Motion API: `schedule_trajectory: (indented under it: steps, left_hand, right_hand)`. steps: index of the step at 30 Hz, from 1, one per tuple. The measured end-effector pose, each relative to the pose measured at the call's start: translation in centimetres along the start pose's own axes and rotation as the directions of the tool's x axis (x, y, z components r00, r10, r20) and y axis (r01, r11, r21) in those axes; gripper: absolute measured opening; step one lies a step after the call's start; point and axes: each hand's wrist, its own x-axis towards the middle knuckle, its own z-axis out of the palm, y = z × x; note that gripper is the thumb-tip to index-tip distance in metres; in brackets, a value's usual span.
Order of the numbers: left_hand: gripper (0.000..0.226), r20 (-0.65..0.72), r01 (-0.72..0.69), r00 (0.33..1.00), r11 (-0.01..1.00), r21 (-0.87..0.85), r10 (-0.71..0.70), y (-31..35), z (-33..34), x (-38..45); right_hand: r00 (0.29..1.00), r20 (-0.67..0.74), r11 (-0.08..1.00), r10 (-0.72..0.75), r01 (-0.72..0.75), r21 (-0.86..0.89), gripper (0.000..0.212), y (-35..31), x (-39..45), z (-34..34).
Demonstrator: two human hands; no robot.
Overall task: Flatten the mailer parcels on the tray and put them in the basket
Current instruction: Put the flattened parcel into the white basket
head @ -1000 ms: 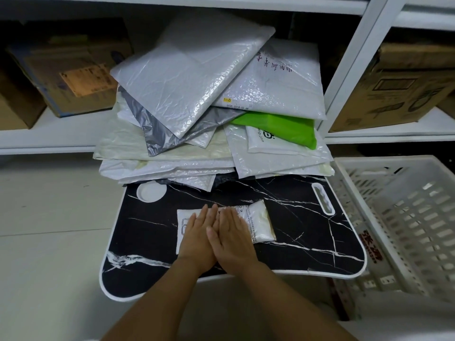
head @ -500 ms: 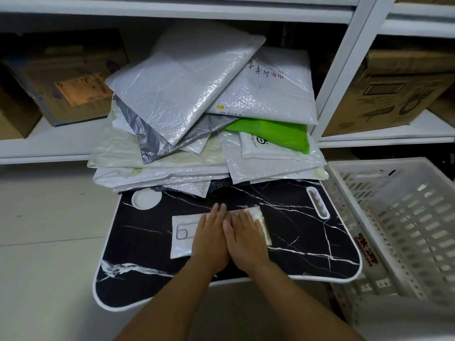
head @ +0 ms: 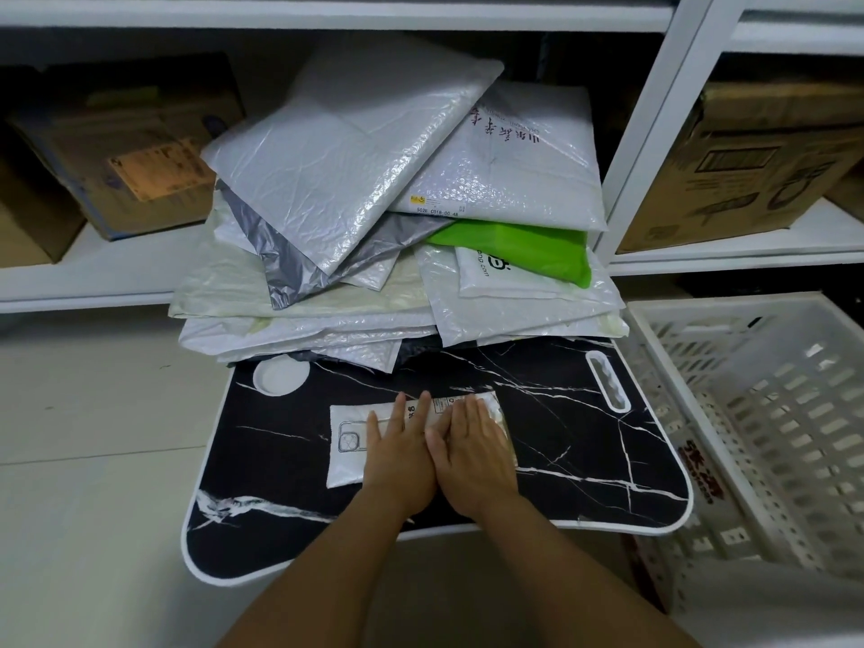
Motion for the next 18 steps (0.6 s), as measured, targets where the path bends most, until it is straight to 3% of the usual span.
schedule_trajectory:
  steps: [2,4,7,11,18]
  left_hand:
    - [0.065,-0.024,0.018,1.000,0.999,-0.040,-0.019,-0.2,-0.7,-0.2]
    - [0.065,-0.115,0.128,0.984,0.990,-0.055,-0.133,-0.6,-1.2,-1.1]
    - [0.065,-0.173,0.282,0.942,0.958,-0.050,-0.286,-1.7,-0.5,-3.3]
    - [0.072,-0.040,0.230,0.972,0.971,-0.068,-0.233,-3.2,2.2,-5.4]
    - [0.069,0.021,0.243,0.970,0.968,-0.067,-0.242,-3.4,1.9,-5.3]
  right_hand:
    - [0.999,-0.032,1.000,0.025,-0.025,-0.001,0.108,-0.6,0.2,-0.4]
    - [0.997,-0.071,1.000,0.005,-0.006,-0.020,0.097,-1.7,-0.2,-1.1]
    - [0.983,-0.027,0.983,-0.180,0.179,-0.035,0.081,-3.7,-1.6,-0.7]
    - [0.976,0.049,0.974,-0.214,0.217,-0.061,0.081,-3.8,-2.4,1.8]
    - [0.977,0.060,0.964,-0.206,0.213,-0.160,0.084,-3.9,-2.3,2.0]
